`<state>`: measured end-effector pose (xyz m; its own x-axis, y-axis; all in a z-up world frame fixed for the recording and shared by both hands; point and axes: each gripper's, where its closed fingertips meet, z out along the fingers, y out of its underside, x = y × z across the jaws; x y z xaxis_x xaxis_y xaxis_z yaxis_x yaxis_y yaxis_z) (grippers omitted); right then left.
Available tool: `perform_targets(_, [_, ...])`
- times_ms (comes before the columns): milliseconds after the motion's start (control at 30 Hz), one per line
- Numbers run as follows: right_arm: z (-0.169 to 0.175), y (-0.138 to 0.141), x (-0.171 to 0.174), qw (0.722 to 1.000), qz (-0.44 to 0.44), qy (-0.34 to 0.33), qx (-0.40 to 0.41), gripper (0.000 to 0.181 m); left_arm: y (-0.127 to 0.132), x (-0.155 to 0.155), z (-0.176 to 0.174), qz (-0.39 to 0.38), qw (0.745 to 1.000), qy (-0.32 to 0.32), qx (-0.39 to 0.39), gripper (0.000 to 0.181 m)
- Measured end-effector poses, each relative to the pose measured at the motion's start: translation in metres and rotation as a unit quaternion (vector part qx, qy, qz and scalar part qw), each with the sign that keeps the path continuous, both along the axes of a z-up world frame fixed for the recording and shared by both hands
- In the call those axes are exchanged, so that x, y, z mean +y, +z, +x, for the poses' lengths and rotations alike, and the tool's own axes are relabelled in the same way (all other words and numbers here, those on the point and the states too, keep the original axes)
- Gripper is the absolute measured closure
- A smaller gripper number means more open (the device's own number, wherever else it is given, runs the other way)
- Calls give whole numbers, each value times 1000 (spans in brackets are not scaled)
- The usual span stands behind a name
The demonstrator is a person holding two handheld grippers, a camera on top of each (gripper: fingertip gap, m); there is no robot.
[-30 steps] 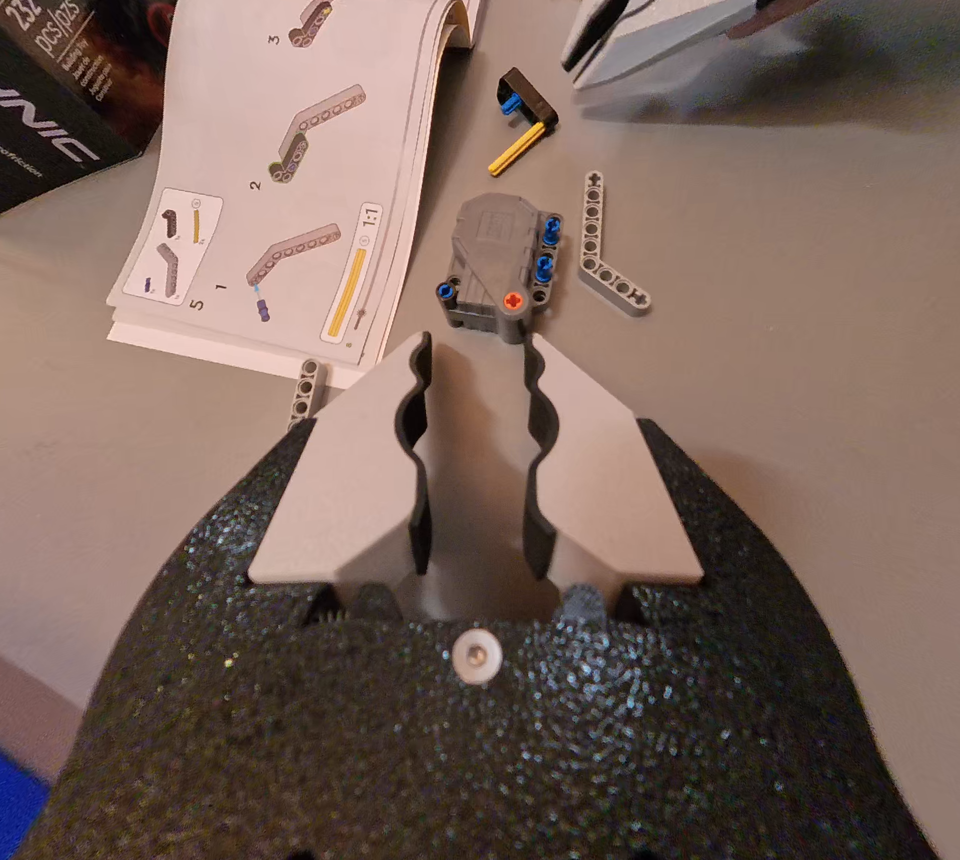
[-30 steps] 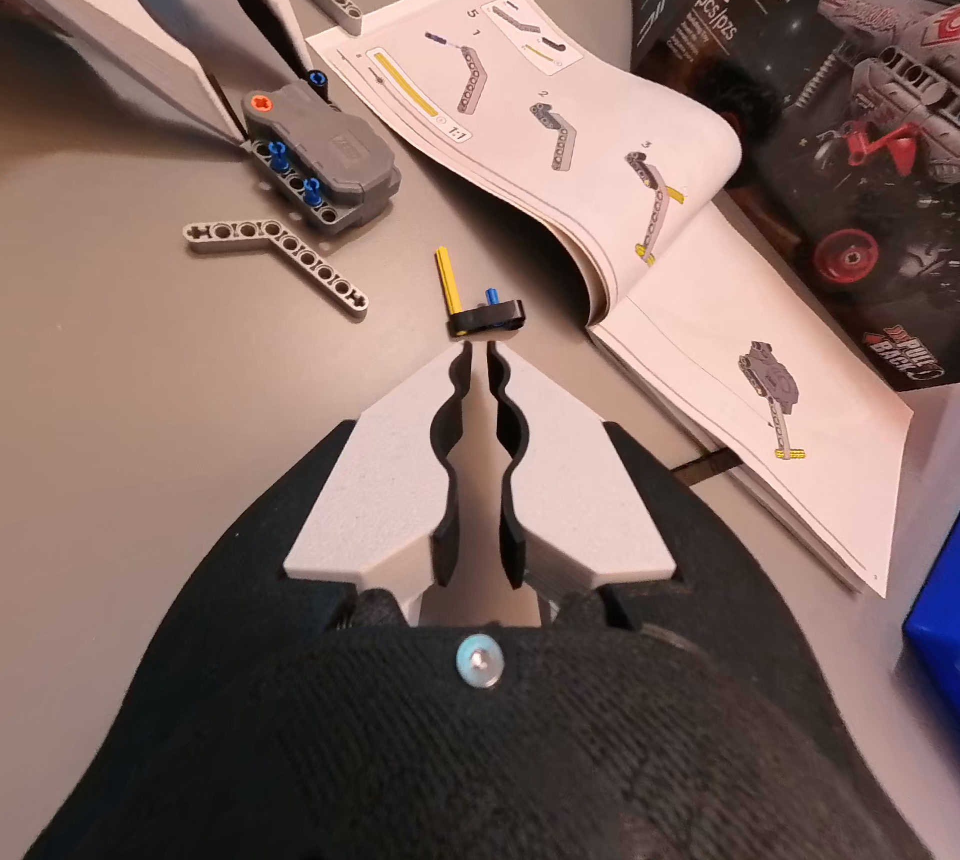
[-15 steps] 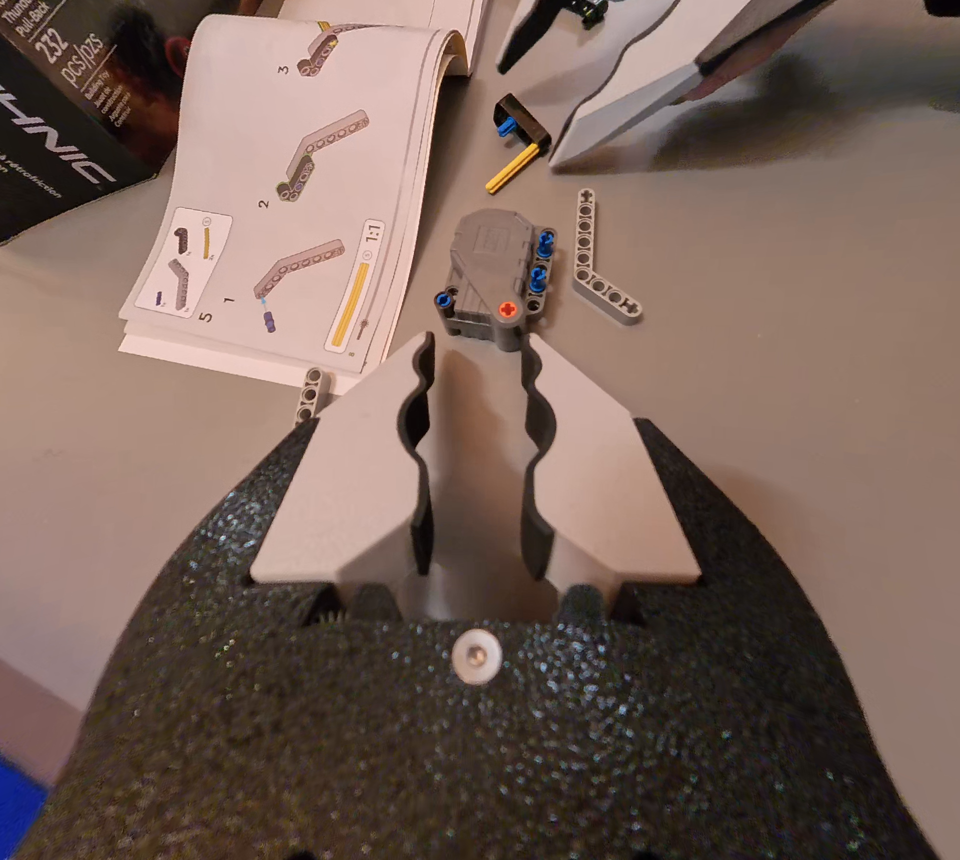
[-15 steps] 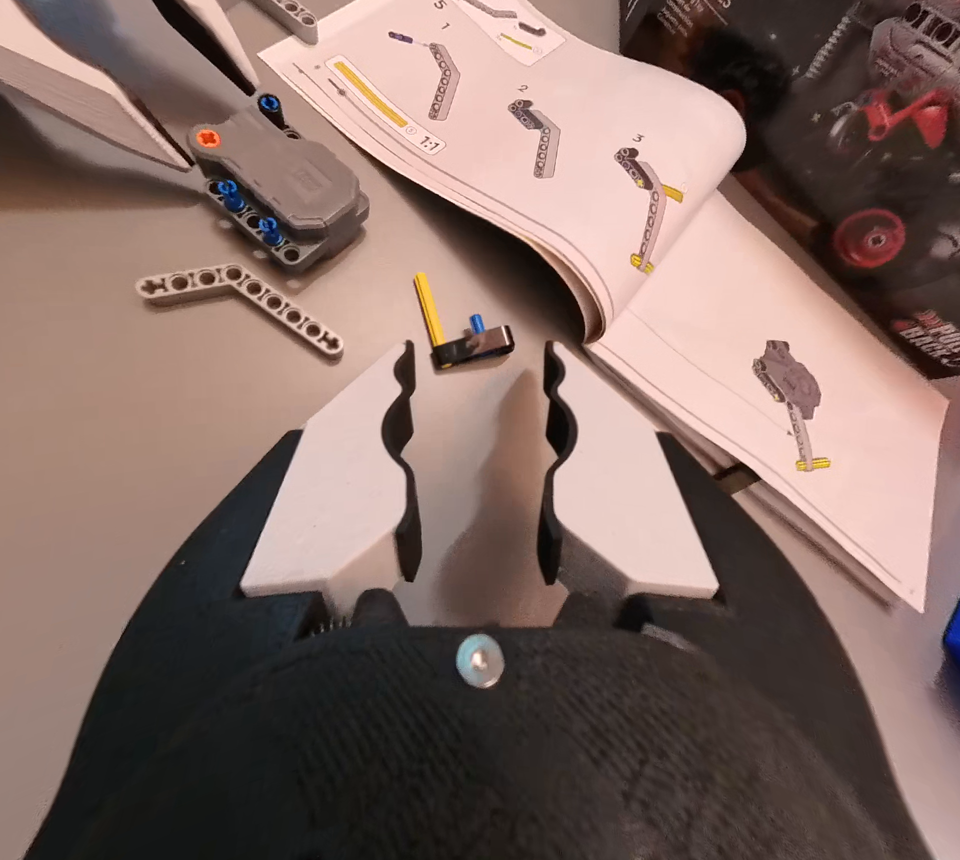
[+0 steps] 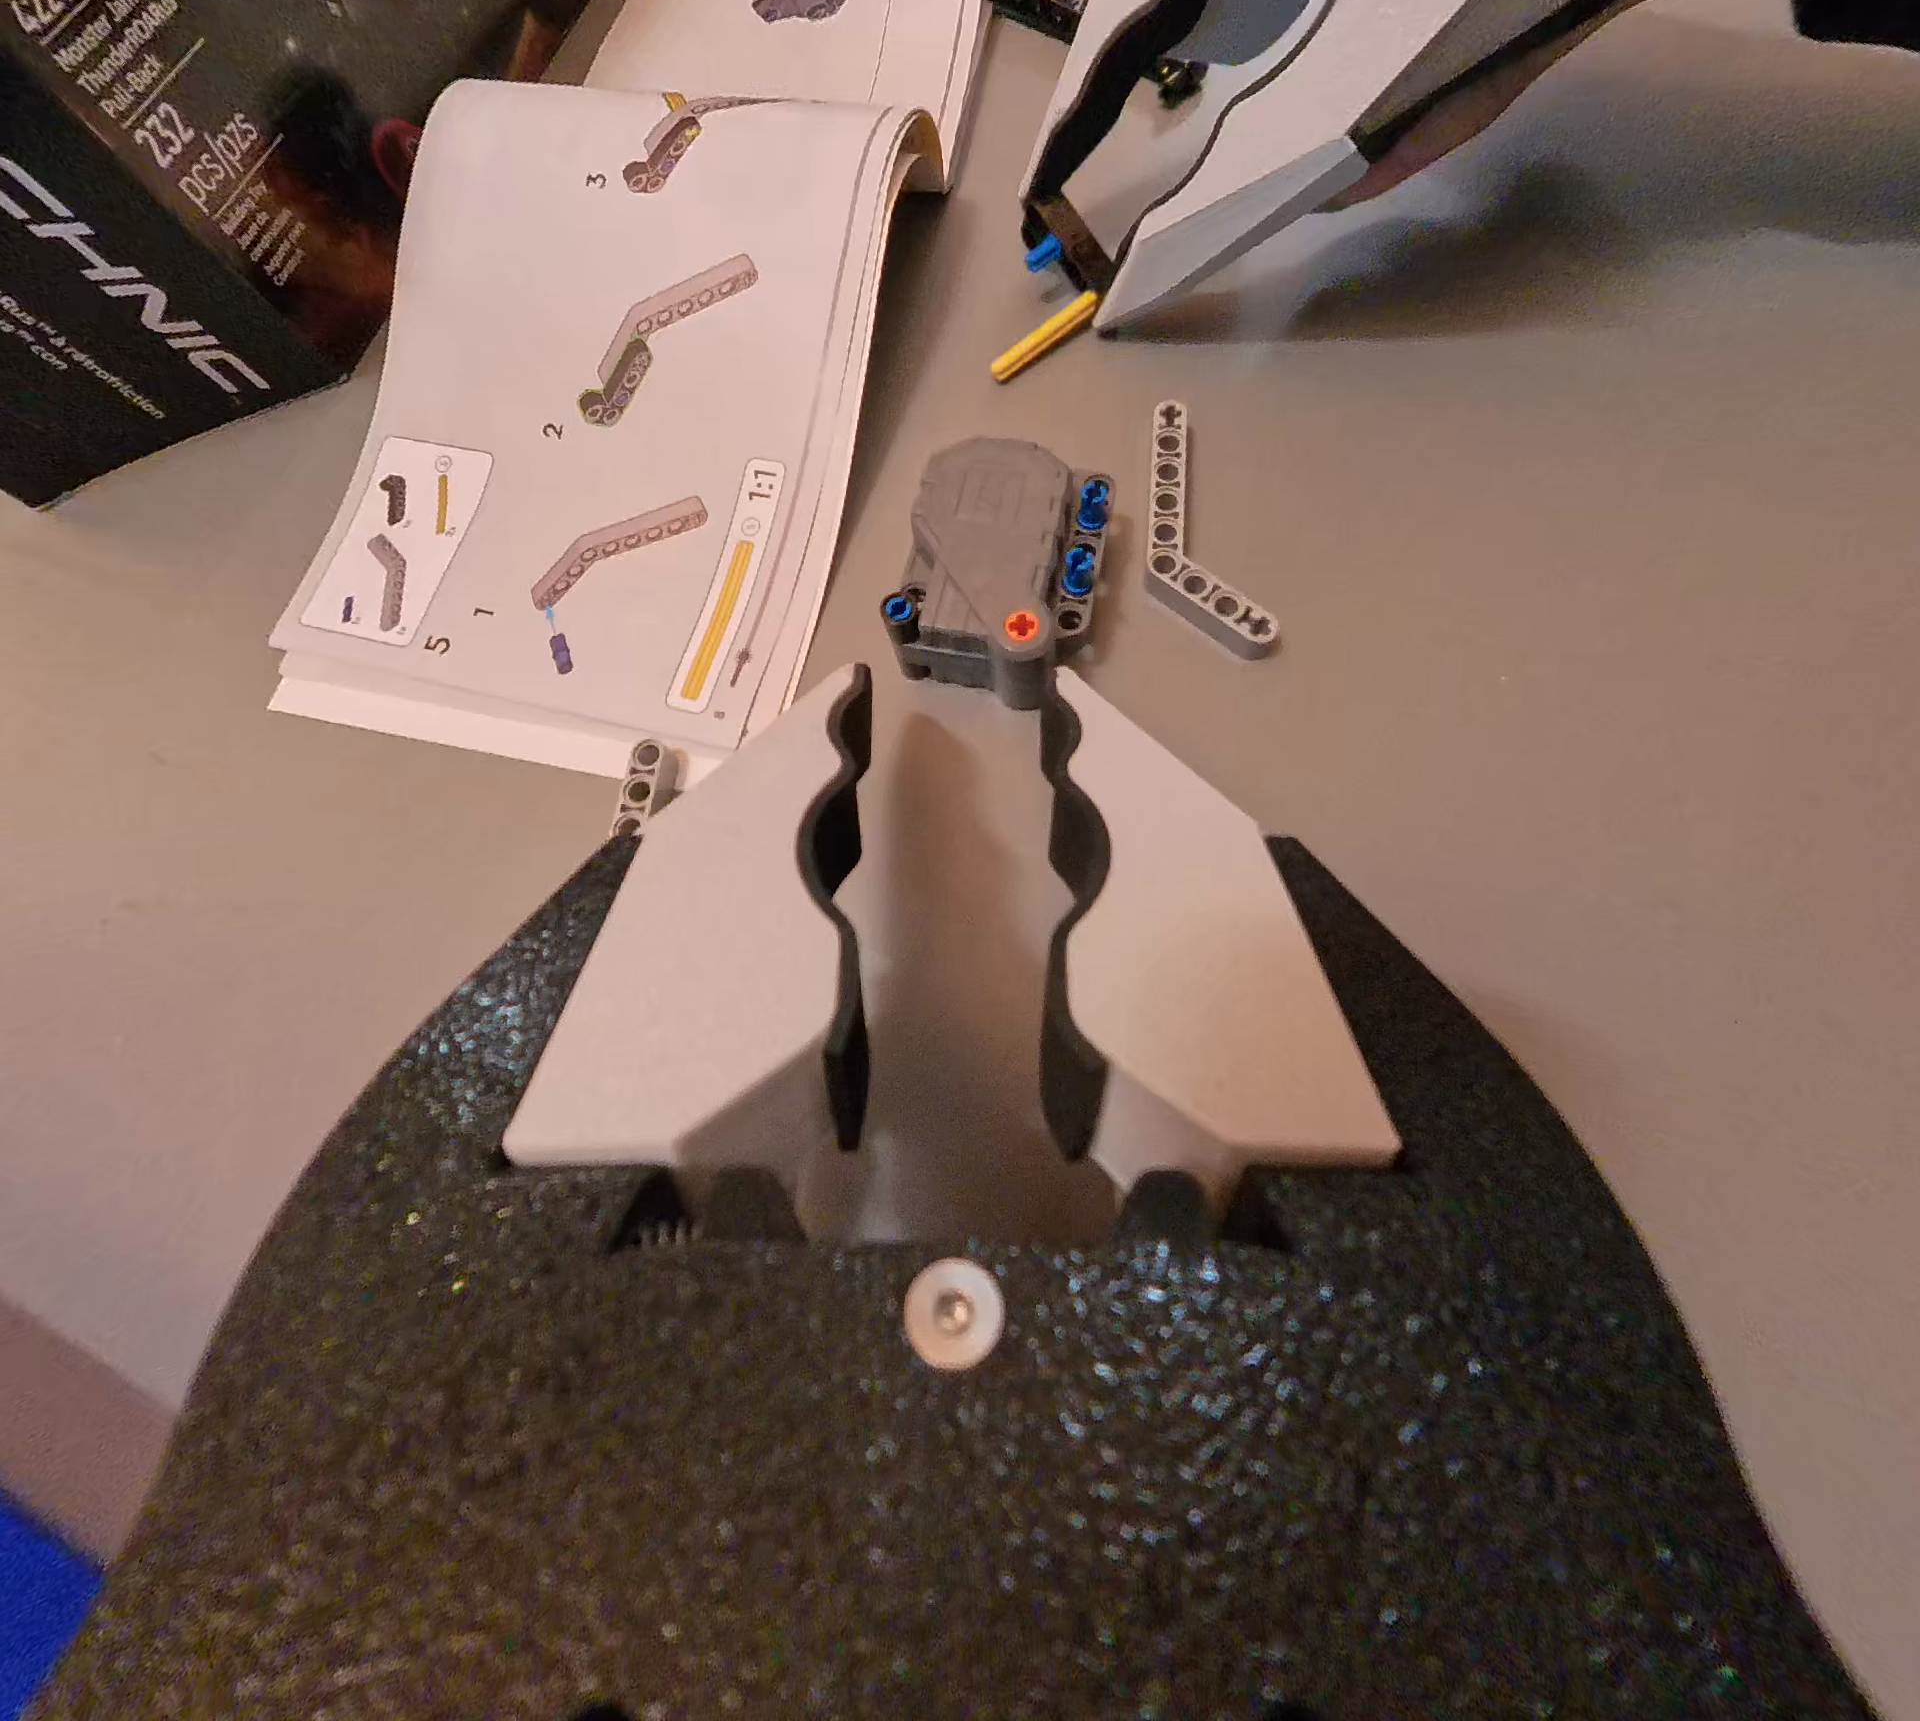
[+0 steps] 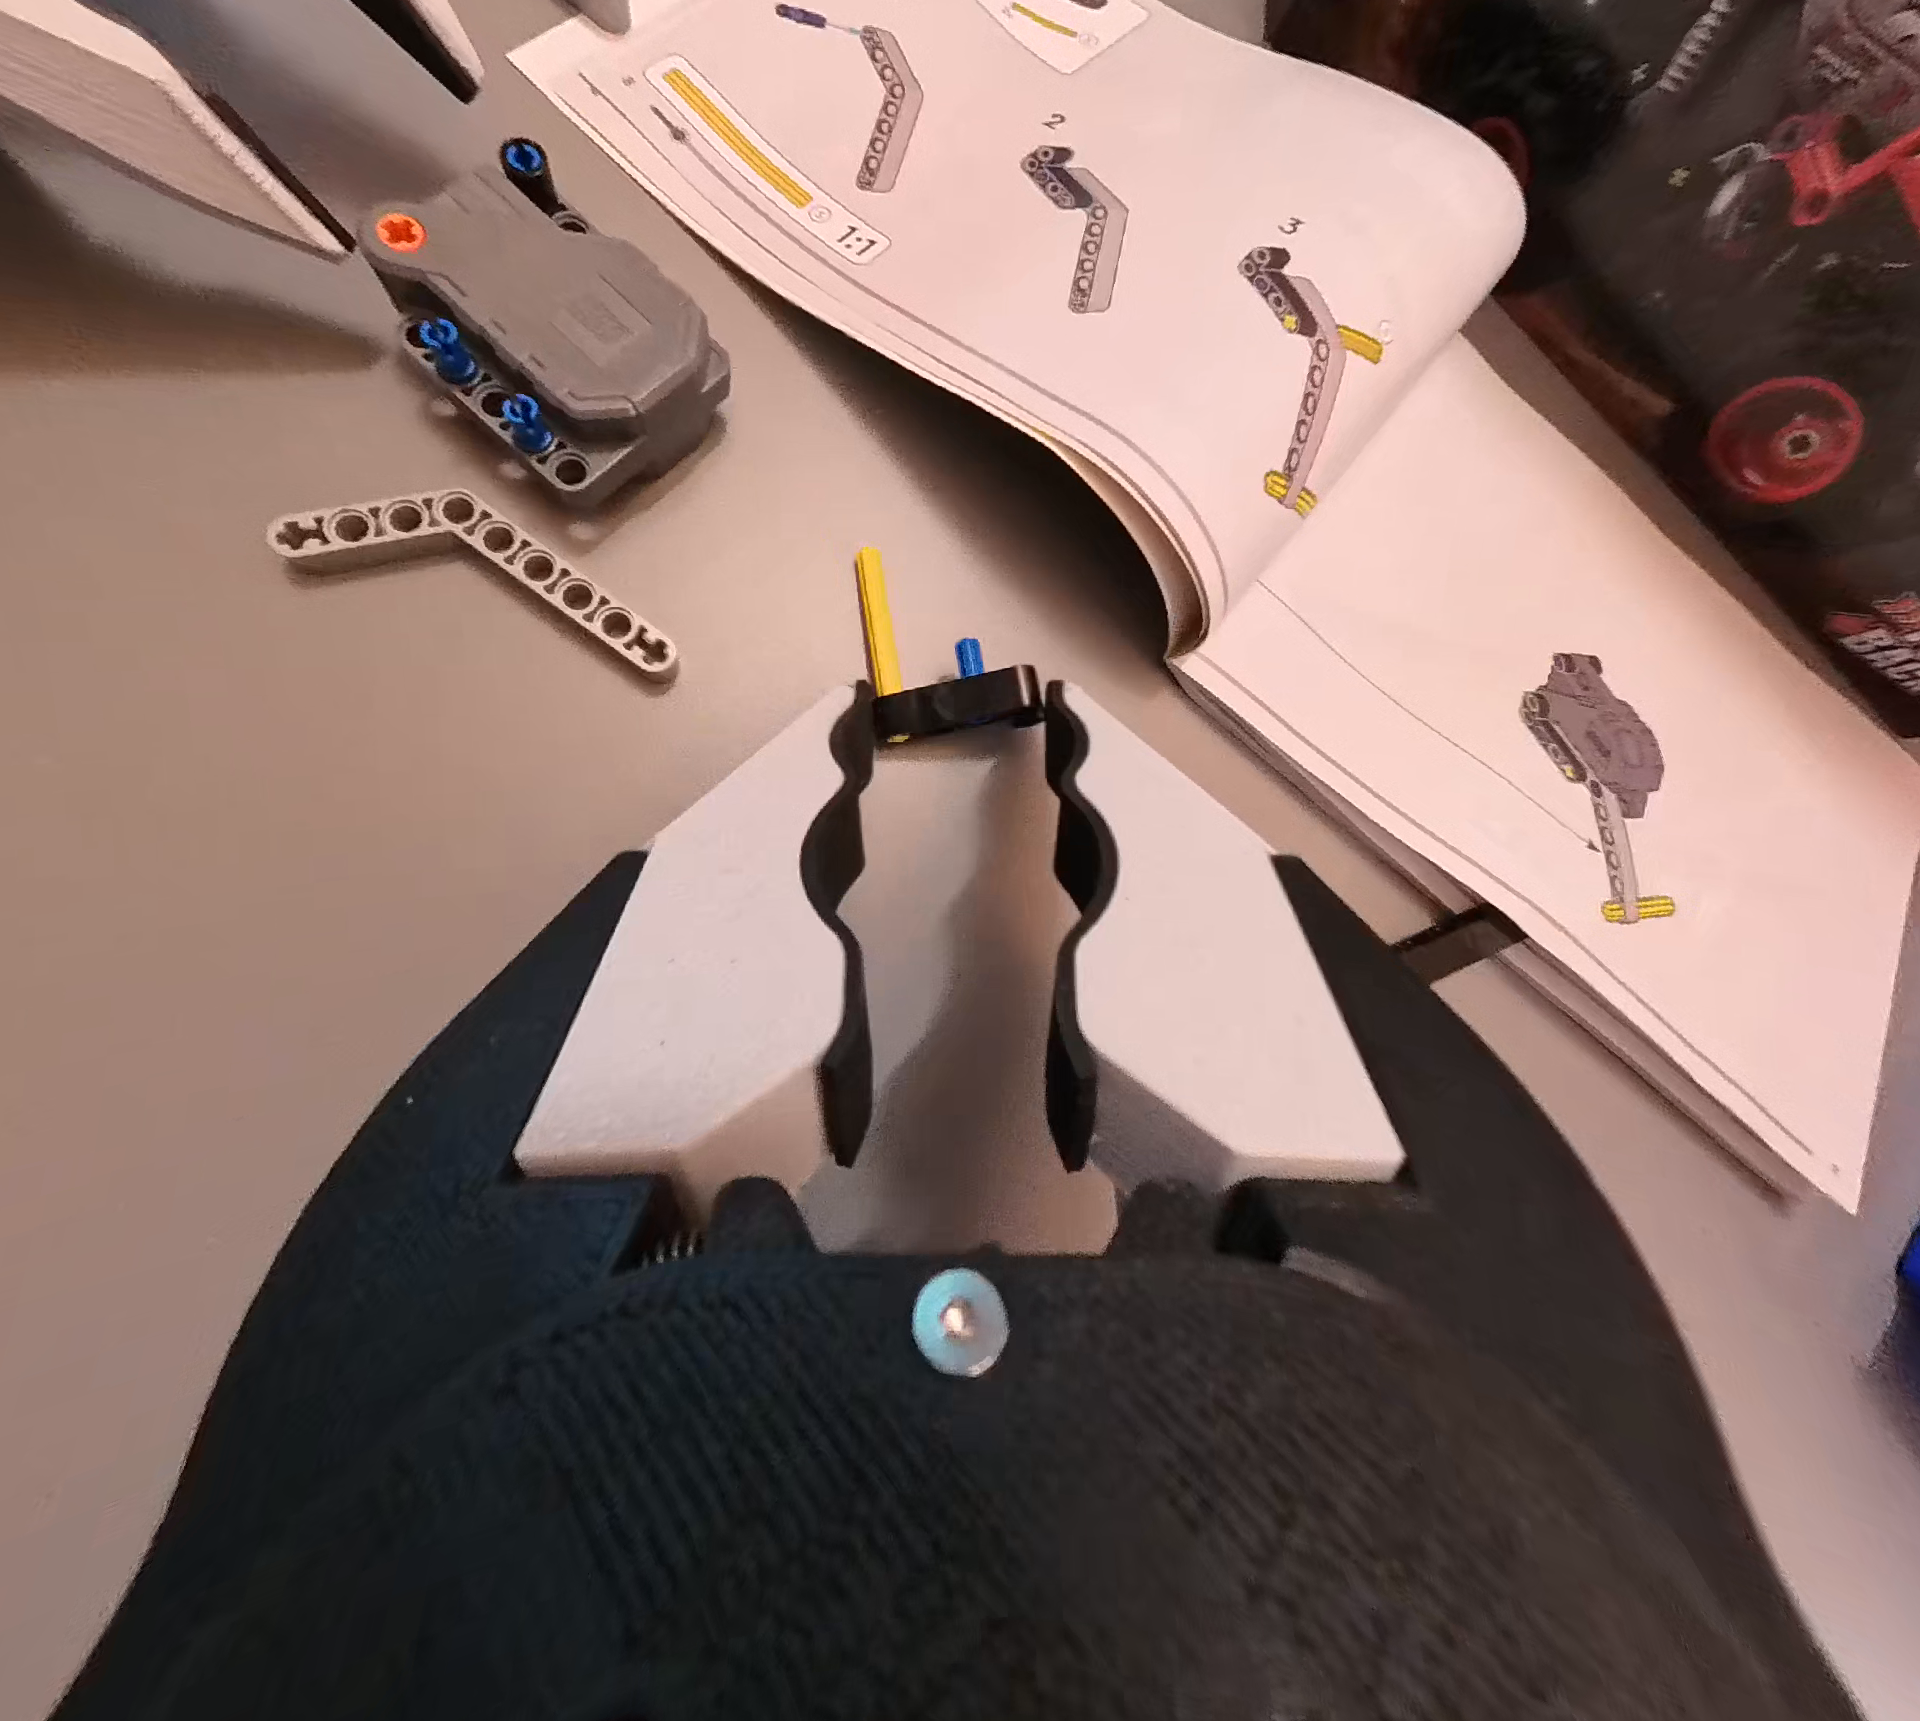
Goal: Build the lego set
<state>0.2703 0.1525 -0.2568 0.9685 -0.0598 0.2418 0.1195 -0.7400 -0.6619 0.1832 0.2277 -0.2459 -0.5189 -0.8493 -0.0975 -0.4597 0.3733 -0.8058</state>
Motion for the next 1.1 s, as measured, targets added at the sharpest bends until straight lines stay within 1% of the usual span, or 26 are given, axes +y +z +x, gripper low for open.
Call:
perform_targets(33, [-1,2,0,1000,7,1,0,150,0,0,0,0,1000,0,-1,152])
perform_targets(100, [-3,7,2,1000,29,-2,4,151,1,-1,0,3,1000,-1,-6,153])
perform_targets(200, [-13,9,2,998,42,7,35,151,3,-1,1,7,1000,-2,-14,153])
perform_targets(367, [-11,3,-3,999,27,4,35,151,4,0,1,6,1000,0,-16,153])
perform_targets(633, [-11,-3,2,999,28,14,40,151,3,5,2,13,1000,10,-18,153])
perform_targets(933, [-12,-3,5,998,32,29,47,150,1,6,3,14,1000,11,-15,154])
perform_targets(1100, [-12,-3,9,998,37,32,35,150,3,8,3,13,1000,16,-21,154])
